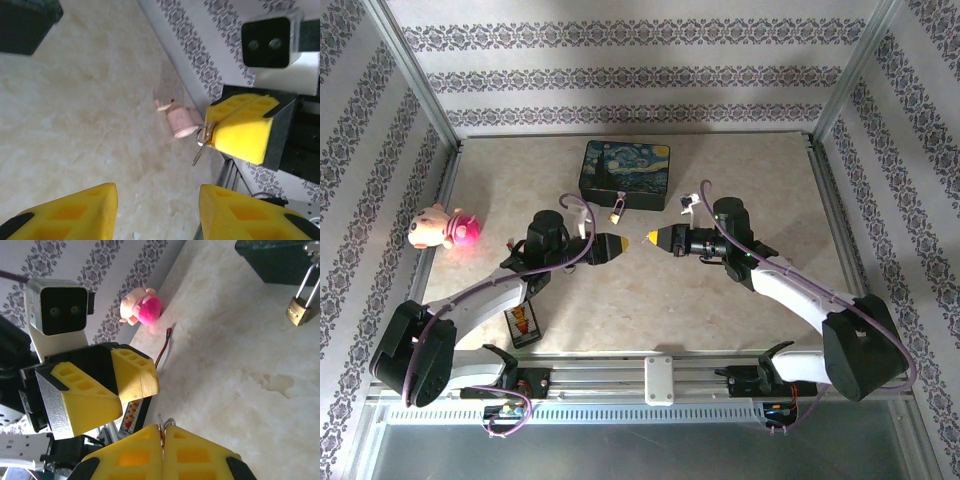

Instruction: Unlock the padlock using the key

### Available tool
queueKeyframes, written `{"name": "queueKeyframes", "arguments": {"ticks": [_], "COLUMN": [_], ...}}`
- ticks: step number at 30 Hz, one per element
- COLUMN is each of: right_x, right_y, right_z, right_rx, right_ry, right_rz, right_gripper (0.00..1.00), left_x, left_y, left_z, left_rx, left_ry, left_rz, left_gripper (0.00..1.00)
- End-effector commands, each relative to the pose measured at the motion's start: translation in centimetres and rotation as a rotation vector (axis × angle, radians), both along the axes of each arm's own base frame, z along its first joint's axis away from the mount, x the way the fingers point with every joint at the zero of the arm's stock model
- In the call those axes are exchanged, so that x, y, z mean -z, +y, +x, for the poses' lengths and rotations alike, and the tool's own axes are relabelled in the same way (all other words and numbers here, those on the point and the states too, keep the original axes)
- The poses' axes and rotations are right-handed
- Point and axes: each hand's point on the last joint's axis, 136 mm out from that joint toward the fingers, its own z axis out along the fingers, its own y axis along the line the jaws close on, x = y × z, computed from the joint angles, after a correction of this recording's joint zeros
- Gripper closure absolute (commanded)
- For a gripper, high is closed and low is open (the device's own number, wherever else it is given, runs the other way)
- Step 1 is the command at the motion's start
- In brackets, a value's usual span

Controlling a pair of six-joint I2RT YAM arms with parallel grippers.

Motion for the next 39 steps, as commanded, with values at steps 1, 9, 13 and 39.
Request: {"name": "queueKeyframes", "arguments": {"ticks": [1,9,13,39], "right_x": [-1.5,-1.9,-2.5,-3.8], "right_y": [-0.4,-1.5,-1.3,-0.8], "right_z": [0.9,2.1,2.2,2.1], "right_rx": [0.086,0.192,0.193,0.205], "right_ry": [0.006,0.121,0.152,0.222], "right_rz": [0.038,0.062,0.077,0.115], "right_gripper": [1.00,1.00,1.00,1.00], "left_x": [-4.8,-5.0,-5.8,-5.1], "left_y": [0.1,-0.3,-0.7,-6.7], "left_z": [0.7,-1.8,-1.2,2.3], "left_rx": [-0.015,0.003,-0.012,0.026], "left_ry": [-0.231,-0.935,-1.170,-1.470], "left_rz": [-0.066,0.462,0.596,0.794], "left_gripper": [0.52,0.54,0.56,0.63]}}
